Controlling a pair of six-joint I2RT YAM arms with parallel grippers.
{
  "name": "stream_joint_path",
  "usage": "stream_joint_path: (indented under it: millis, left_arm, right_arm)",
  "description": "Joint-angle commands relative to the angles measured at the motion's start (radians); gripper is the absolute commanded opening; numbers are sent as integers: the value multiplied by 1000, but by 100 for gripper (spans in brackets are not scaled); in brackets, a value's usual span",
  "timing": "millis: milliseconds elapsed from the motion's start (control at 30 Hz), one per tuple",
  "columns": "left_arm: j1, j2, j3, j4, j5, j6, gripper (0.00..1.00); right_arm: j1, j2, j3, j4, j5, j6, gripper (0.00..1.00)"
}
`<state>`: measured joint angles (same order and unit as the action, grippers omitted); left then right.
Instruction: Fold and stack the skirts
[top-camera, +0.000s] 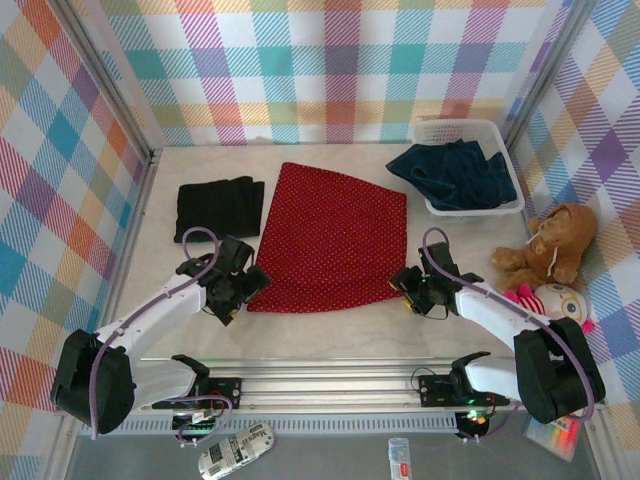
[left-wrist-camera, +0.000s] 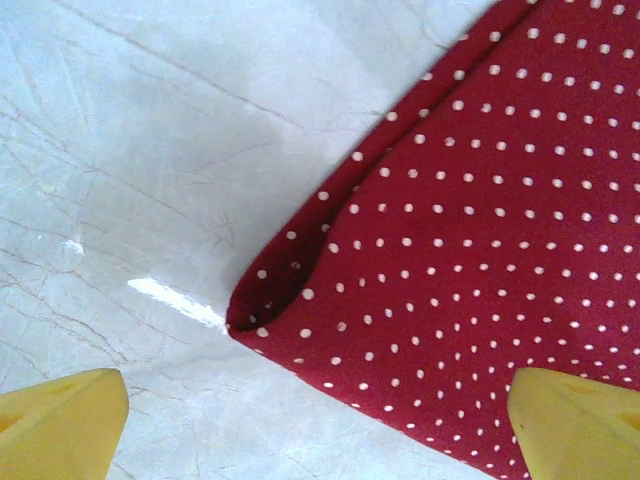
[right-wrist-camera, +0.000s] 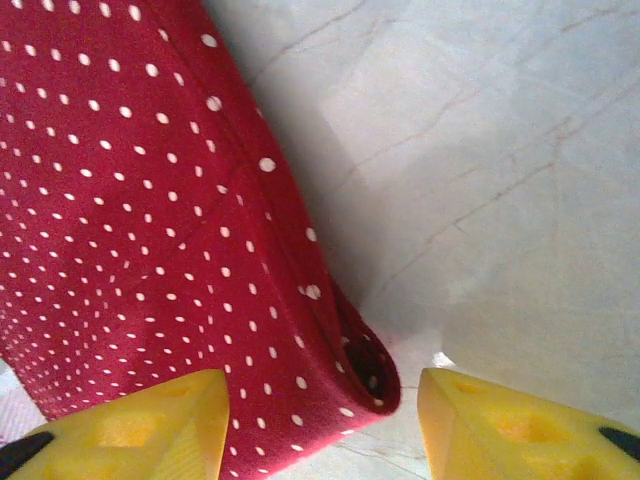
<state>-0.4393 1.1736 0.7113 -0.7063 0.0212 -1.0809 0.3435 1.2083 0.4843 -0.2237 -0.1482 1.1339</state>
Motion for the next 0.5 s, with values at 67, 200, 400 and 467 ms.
stream_joint_path:
  millis: [67, 200, 400, 467]
  left_arm:
    - [17, 33, -25, 37, 59, -7, 93]
    - [16, 58, -28, 74, 81, -1, 86]
    - [18, 82, -39, 107, 105, -2, 80]
    - [18, 86, -41, 113, 108, -2, 79]
  right_arm:
    - [3, 3, -30, 64, -23, 27, 51]
    - [6, 12, -41, 72, -30, 36, 51]
    - [14, 9, -68, 135, -47, 31, 39]
    - [18, -3, -72, 148, -44, 21, 33]
